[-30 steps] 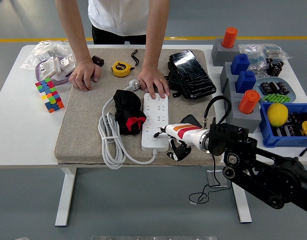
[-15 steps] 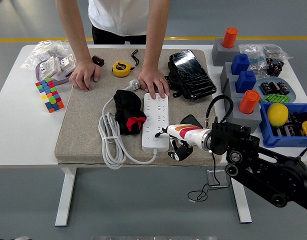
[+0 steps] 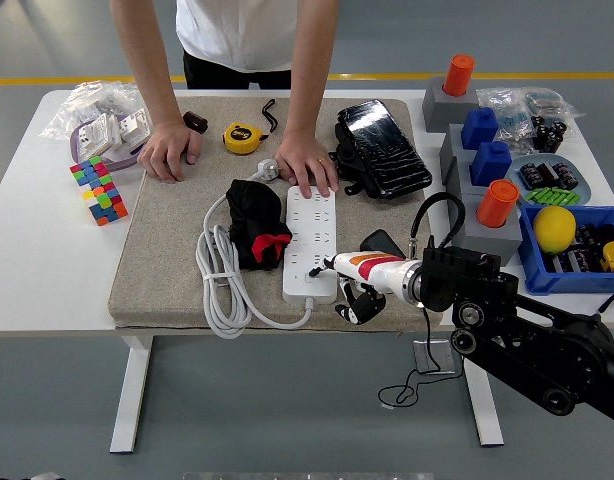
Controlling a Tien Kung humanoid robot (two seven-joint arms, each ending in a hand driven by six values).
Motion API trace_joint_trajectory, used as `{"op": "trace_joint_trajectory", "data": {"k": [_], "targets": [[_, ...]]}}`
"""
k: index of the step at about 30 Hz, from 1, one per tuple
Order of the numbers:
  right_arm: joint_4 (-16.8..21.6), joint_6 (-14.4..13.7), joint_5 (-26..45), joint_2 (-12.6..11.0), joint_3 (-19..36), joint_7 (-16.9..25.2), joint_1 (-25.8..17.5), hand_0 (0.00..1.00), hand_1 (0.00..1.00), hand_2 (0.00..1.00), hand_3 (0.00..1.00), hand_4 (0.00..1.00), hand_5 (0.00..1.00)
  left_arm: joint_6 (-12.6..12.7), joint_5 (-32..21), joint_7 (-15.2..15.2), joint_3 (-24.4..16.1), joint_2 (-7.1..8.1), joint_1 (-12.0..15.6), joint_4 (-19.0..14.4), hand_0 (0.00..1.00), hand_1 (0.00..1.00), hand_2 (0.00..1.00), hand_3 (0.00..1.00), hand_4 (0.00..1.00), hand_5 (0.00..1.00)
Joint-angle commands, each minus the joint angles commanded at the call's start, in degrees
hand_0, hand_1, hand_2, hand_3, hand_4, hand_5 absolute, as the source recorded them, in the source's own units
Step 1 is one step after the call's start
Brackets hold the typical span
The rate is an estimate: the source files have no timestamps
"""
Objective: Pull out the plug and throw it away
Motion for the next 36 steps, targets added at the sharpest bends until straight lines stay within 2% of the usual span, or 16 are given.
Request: {"op": "trace_joint_trajectory", "data": {"k": [8,14,22,23,28,29,34,35,36], "targets": [[-0.7,0.3,0.4,-0.1,-0.9,-0.1,0.1,0.002,0.002,0.085,0.845,0.356,0.002,0.0,0.1,0.0,0.0,0.0,-0.1,0.0,0.553,0.687,0.713,0.723,0.941,0.538],[1.0,-0.5,0.5,-0.1,1.8,0.6,0.1,0.002,0.002,0.085,0.845,0.354,0.002,0.0,0.1,0.0,-0.1,0.02,-0.1,0.0,0.548,0.686,0.711,0.723,0.941,0.538],[4.3,-4.8,-1.3,-0.4,6.1,4.2,-0.2,0.002,0.002,0.086,0.842,0.348,0.002,0.0,0.1,0.0,-0.1,-0.04,-0.1,0.0,0.55,0.686,0.712,0.725,0.94,0.538],[4.7,-5.2,-1.4,-0.4,6.6,4.6,-0.3,0.092,0.101,0.227,0.84,0.667,0.002,0.0,0.1,0.0,-0.1,-0.05,-0.1,0.0,0.549,0.686,0.711,0.725,0.94,0.537],[5.8,-6.3,-1.5,-0.6,8.4,5.5,-0.9,0.092,0.101,0.227,0.84,0.667,0.002,0.0,0.1,0.0,-0.2,-0.07,-0.1,0.0,0.549,0.686,0.711,0.725,0.94,0.537],[5.9,-6.6,-1.5,-0.6,8.8,5.7,-1.0,0.425,0.463,0.469,0.837,0.782,0.002,0.0,0.1,0.0,-0.2,-0.07,-0.1,0.0,0.55,0.686,0.711,0.724,0.94,0.537],[5.6,-8.0,-1.2,-1.1,11.2,7.2,-1.6,0.425,0.463,0.469,0.837,0.782,0.002,0.0,0.1,0.0,-0.3,-0.05,-0.2,0.0,0.55,0.686,0.711,0.724,0.94,0.537],[5.5,-8.3,-1.2,-1.3,11.7,7.5,-1.8,0.762,0.804,0.794,0.85,0.998,0.267,0.0,0.1,0.0,-0.3,-0.03,-0.2,0.0,0.55,0.686,0.712,0.725,0.94,0.538],[5.4,-8.5,-1.2,-1.4,12.2,7.7,-2.0,0.762,0.804,0.794,0.85,0.998,0.267,0.0,0.1,0.0,-0.4,-0.02,-0.2,0.0,0.55,0.686,0.712,0.725,0.94,0.538]]}}
